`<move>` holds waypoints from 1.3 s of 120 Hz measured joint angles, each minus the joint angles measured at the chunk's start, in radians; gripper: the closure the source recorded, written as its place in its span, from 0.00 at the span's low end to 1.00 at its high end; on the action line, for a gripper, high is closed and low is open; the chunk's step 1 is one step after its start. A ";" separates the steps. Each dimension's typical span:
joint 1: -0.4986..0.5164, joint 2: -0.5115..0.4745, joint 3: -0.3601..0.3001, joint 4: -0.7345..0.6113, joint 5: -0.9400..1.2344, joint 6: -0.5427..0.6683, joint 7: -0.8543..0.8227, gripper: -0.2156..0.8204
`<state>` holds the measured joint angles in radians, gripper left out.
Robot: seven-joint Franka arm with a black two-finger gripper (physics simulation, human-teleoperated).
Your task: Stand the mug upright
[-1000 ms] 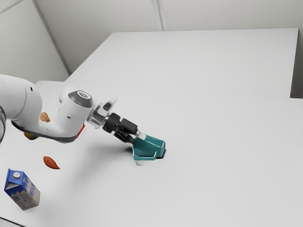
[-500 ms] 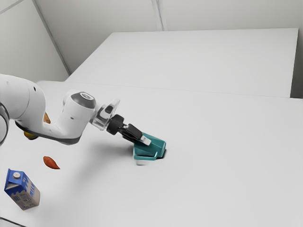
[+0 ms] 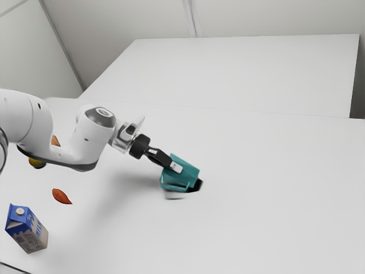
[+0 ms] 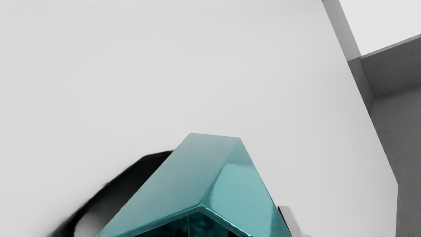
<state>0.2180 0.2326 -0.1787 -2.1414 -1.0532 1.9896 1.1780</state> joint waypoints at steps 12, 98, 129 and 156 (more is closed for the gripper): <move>-0.002 -0.034 -0.018 -0.001 0.019 0.008 0.003 0.93; -0.005 -0.156 -0.121 -0.024 1.009 0.244 -0.481 0.97; -0.003 -0.158 -0.124 -0.067 1.085 0.277 -0.643 0.97; -0.003 -0.145 -0.126 -0.069 1.093 0.295 -0.736 0.92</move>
<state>0.2151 0.0878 -0.3047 -2.2108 0.0401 2.2848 0.4416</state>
